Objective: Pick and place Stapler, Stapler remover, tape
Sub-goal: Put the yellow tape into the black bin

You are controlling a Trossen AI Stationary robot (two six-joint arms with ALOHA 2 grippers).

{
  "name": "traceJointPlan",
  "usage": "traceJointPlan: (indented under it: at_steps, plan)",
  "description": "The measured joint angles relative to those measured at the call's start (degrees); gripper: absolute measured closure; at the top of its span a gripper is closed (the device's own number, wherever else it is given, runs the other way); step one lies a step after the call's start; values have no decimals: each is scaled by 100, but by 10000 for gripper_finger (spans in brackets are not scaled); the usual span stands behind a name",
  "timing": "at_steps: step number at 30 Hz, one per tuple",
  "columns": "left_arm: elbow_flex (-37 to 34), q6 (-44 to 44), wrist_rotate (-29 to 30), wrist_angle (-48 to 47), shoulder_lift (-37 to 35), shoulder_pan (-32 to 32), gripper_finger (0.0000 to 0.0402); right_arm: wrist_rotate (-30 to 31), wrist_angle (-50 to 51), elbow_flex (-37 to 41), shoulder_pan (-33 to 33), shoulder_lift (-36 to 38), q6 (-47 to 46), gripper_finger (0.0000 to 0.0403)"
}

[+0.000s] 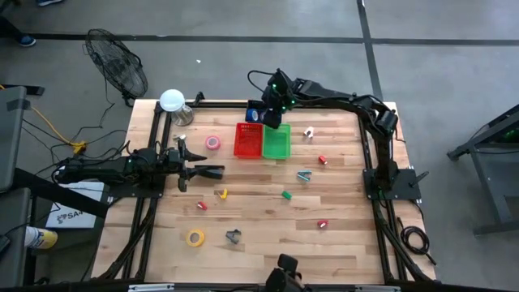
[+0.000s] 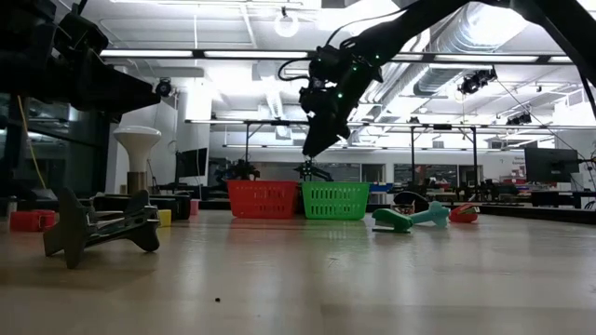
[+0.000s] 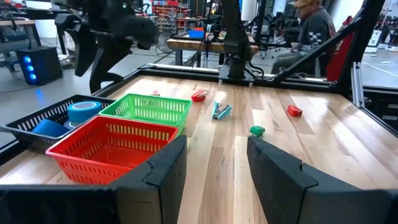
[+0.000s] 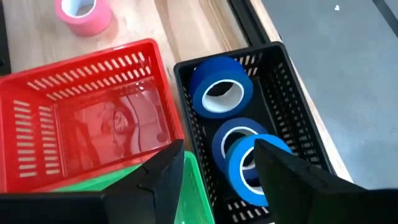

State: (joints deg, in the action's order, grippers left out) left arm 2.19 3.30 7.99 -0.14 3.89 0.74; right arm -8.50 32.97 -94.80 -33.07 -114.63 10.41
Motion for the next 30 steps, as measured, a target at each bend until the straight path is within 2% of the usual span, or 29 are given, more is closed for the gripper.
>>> traceJointPlan:
  at_steps: [6,13,18,21,26,30]
  plan:
    - [1,0,0,0,0,0,237,29,152,0,150,0,161,217]
    - [1,0,0,0,0,1,237,500,210,7,283,265,293,217]
    - [1,-1,5,0,-1,-1,237,182,281,105,285,822,319,217]
    - [1,0,7,2,0,0,237,66,-235,902,287,1425,283,217]
    - [0,1,5,2,1,1,237,-133,-1987,3208,313,2872,-256,217]
    - [1,1,-17,2,0,-1,237,-3,-3623,4944,564,4078,-739,217]
